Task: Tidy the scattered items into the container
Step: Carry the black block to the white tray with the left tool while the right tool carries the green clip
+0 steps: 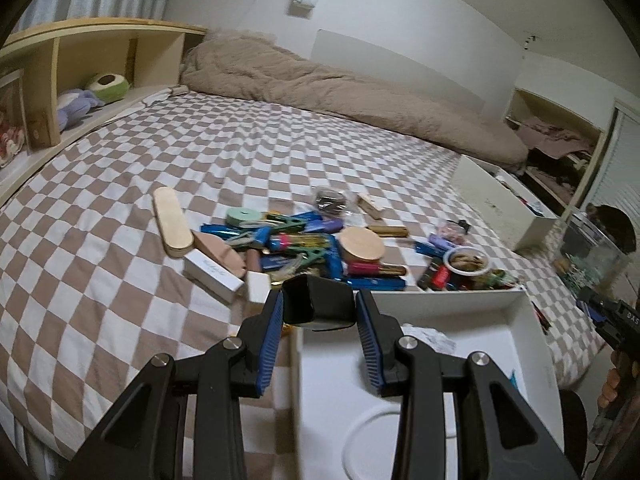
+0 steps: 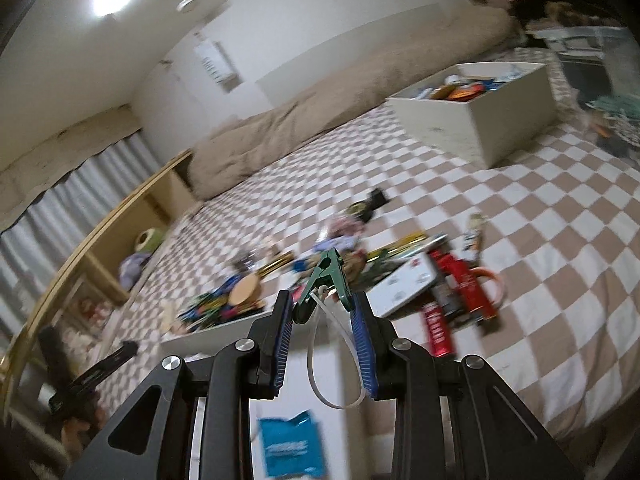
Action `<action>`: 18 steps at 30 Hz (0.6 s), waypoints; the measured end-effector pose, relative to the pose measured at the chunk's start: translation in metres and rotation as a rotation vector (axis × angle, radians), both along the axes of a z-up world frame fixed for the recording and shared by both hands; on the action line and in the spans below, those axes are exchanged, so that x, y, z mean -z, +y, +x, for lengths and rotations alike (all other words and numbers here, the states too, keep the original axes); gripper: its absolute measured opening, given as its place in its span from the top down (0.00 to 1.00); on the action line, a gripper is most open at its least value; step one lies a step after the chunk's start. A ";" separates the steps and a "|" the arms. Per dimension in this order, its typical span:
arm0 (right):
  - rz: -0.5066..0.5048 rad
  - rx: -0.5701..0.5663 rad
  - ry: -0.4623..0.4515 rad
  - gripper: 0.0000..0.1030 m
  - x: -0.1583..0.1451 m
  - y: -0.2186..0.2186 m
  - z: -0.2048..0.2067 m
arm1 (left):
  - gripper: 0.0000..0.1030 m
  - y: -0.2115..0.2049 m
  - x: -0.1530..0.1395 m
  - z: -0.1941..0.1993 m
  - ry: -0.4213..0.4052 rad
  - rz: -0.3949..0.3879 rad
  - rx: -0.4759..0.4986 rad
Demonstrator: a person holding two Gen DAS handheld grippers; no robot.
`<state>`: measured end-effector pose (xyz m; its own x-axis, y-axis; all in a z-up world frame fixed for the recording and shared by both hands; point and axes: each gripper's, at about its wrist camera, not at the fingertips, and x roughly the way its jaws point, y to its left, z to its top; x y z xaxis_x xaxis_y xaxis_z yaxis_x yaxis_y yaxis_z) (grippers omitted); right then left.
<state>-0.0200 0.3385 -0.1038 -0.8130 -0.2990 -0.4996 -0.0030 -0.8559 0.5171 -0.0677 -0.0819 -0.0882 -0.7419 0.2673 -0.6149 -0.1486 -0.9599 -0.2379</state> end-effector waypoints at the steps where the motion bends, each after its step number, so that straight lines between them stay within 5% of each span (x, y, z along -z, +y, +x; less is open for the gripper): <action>1: -0.001 -0.021 -0.001 0.71 0.000 -0.007 0.001 | 0.64 0.002 0.000 0.003 0.000 0.004 0.009; 18: 0.022 -0.319 -0.182 0.71 0.042 -0.121 -0.008 | 0.64 0.052 0.031 0.039 -0.082 -0.053 0.164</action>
<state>-0.0281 0.2175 -0.1454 -0.5775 -0.5106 -0.6369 0.1759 -0.8397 0.5137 -0.0291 -0.0299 -0.1188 -0.6379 0.3462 -0.6879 -0.2862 -0.9359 -0.2055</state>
